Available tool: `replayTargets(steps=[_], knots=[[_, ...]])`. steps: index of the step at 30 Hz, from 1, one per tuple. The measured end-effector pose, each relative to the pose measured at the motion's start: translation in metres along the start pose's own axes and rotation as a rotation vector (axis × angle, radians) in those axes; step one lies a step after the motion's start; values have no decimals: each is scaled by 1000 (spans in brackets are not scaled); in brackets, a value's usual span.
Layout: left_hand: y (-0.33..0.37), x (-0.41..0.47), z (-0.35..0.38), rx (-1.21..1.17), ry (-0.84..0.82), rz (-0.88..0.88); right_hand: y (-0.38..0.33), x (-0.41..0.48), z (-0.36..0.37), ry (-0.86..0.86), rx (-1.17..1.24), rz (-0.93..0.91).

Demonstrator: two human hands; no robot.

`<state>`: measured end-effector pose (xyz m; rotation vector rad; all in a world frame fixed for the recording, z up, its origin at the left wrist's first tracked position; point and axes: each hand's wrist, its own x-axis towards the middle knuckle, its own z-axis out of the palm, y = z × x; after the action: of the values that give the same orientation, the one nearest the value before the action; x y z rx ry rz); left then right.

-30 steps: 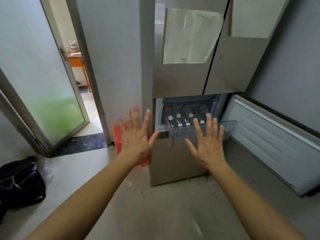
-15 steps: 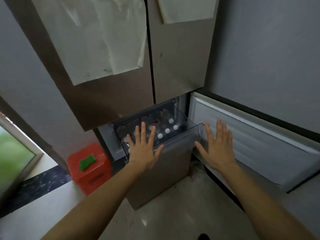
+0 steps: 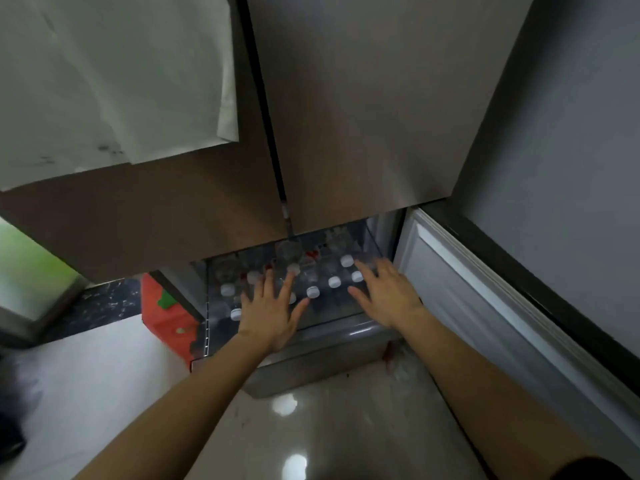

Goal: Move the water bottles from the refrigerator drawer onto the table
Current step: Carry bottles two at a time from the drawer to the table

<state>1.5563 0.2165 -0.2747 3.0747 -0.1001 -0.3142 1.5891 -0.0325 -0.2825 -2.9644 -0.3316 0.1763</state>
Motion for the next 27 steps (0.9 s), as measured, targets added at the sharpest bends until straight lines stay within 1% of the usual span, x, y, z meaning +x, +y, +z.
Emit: replayTargets(steps=[2, 5, 9, 12, 15, 16, 19, 21, 23, 27], knots=[[0, 16, 7, -17, -33, -16, 2, 20, 9, -40, -18, -33], [-3, 44, 17, -37, -82, -31, 8, 47, 24, -104, 3, -27], [-6, 82, 28, -63, -117, -4, 9, 78, 34, -182, 38, 14], [-7, 108, 32, -88, -114, 32, 4, 98, 36, -220, 48, 1], [-5, 124, 31, -98, -161, 51, -3, 111, 35, -250, 95, 14], [-4, 126, 30, -91, -155, 52, -5, 114, 36, -260, 102, 28], [-4, 128, 30, -93, -28, 82, -10, 118, 41, -285, 115, 69], [-9, 129, 34, -104, -64, 54, -10, 117, 45, -292, 117, 80], [-15, 124, 38, -119, -95, 23, -9, 113, 45, -262, 130, 85], [-19, 99, 36, -169, -44, -32, -13, 97, 38, -195, 136, 37]])
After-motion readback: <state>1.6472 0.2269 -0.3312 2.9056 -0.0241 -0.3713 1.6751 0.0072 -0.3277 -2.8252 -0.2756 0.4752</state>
